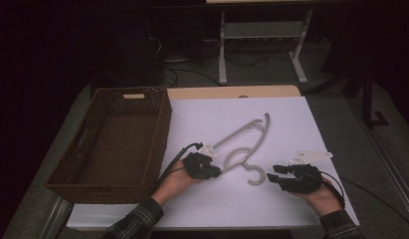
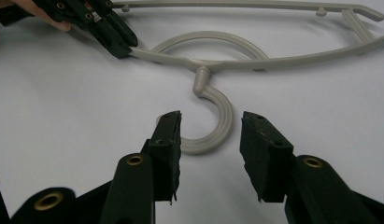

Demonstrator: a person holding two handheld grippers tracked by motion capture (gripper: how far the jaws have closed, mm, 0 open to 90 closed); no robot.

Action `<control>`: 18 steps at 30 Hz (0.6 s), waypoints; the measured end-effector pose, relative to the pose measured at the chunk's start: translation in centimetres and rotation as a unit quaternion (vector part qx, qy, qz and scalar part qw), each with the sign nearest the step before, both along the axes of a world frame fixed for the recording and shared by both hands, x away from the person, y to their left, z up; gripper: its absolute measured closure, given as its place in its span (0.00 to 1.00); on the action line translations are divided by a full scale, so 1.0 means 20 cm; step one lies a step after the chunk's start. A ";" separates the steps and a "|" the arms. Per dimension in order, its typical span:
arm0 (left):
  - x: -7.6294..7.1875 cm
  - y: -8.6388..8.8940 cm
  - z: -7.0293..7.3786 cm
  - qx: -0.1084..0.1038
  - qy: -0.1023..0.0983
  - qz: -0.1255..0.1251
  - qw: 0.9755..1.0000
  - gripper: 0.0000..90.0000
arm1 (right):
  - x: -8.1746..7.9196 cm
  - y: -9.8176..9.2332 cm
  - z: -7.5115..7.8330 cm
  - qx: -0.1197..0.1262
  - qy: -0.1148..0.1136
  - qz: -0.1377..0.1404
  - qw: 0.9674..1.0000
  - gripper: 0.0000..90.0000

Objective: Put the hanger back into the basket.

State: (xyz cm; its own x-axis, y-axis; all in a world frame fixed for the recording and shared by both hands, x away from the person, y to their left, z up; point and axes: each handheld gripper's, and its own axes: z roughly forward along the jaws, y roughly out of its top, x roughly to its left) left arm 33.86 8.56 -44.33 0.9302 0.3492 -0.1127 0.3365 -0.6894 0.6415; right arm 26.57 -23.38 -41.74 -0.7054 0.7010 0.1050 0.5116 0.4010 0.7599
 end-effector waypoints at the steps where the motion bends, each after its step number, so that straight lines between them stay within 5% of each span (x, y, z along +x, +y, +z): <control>1: 0.00 0.00 0.01 0.002 -0.004 -0.002 1.000 0.92 | 0.00 0.00 0.00 0.001 -0.001 -0.002 1.000 0.64; 13: -0.03 0.01 0.14 -0.052 -0.032 0.023 0.998 0.92 | -0.01 -0.04 0.04 0.022 -0.021 -0.017 0.999 0.63; 18: -0.03 0.02 0.17 -0.057 -0.036 0.037 0.997 0.92 | -0.02 -0.08 0.07 0.054 -0.035 -0.015 0.998 0.47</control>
